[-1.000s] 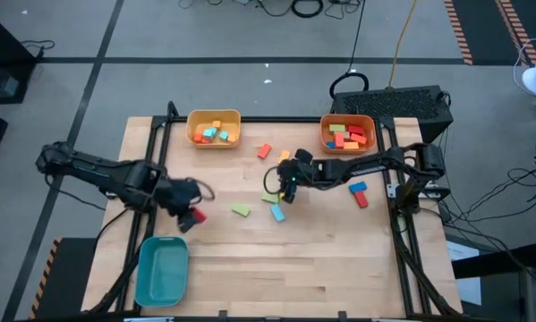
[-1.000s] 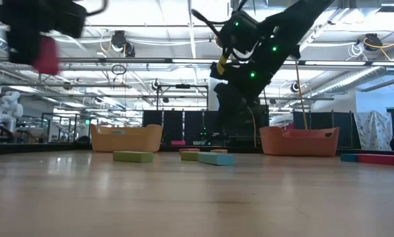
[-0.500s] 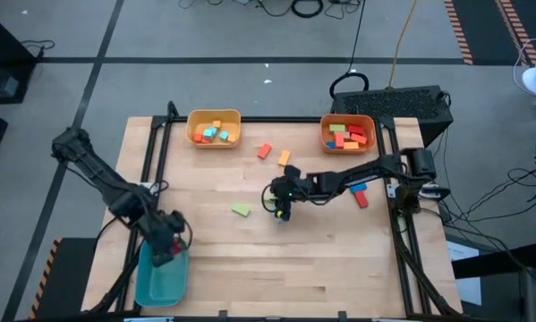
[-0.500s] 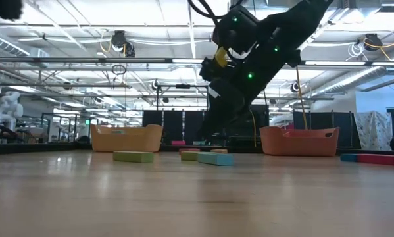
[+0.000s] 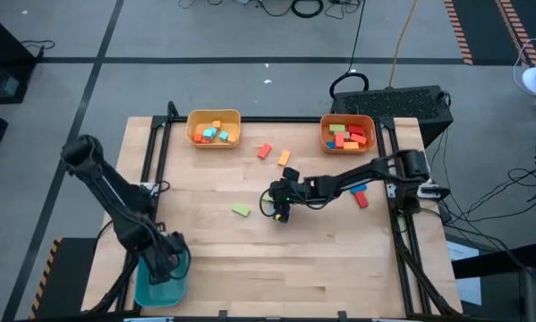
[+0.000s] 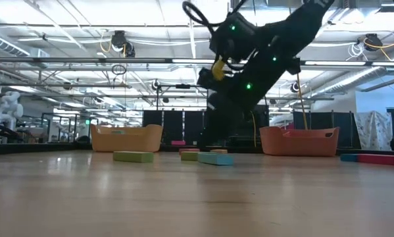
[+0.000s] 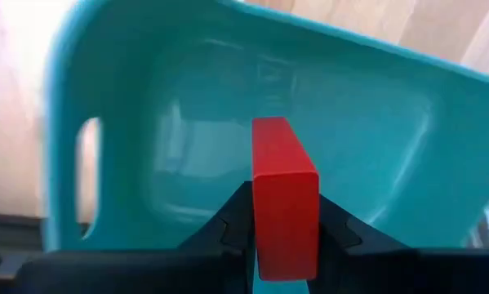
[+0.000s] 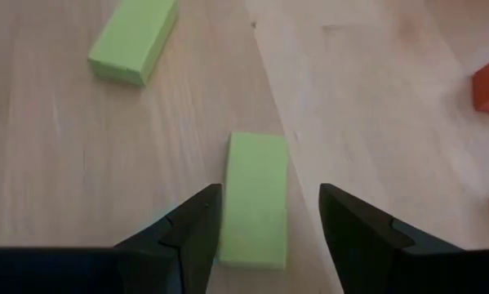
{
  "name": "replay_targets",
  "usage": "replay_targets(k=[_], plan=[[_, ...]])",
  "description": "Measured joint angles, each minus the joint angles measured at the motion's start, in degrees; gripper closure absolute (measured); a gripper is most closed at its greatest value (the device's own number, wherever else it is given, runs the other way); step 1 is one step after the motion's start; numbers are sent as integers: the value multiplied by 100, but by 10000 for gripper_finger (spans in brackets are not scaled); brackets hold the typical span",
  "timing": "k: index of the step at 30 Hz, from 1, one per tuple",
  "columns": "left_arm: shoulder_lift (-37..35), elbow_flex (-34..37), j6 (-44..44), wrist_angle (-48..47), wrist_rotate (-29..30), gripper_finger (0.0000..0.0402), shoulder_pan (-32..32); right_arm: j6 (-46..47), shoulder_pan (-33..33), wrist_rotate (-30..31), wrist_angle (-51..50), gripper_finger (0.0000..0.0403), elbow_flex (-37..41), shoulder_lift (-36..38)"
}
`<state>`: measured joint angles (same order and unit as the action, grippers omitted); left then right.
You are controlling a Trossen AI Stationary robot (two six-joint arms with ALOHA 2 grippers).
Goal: Sort blocks by size
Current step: Put the large red block into the blue bin, then put the large green block into the blue bin
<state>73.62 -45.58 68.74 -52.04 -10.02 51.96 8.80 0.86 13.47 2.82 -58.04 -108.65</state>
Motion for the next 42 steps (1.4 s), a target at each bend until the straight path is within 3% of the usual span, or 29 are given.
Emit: replay_targets(k=[12, 23, 27, 35, 38, 42], plan=[[375, -34, 301, 314, -93, 311, 134, 175, -11, -18, 99, 197, -22, -327], [153, -597, 294, -421, -42, 309, 132, 181, -10, -13, -64, 295, -24, -336], [-126, -836, 107, -638, 728, 309, 116, 170, -9, -4, -88, 305, -20, -336], [-510, -992, -1269, -615, 3652, 308, -102, 55, 39, 1, -32, 305, 14, -142], [-493, -992, -1953, -492, 4183, 308, -222, -57, 113, -23, 78, 314, 9, 25], [-384, -992, -2232, -426, 4825, 308, -442, -251, 281, -36, 293, 331, 7, 187]])
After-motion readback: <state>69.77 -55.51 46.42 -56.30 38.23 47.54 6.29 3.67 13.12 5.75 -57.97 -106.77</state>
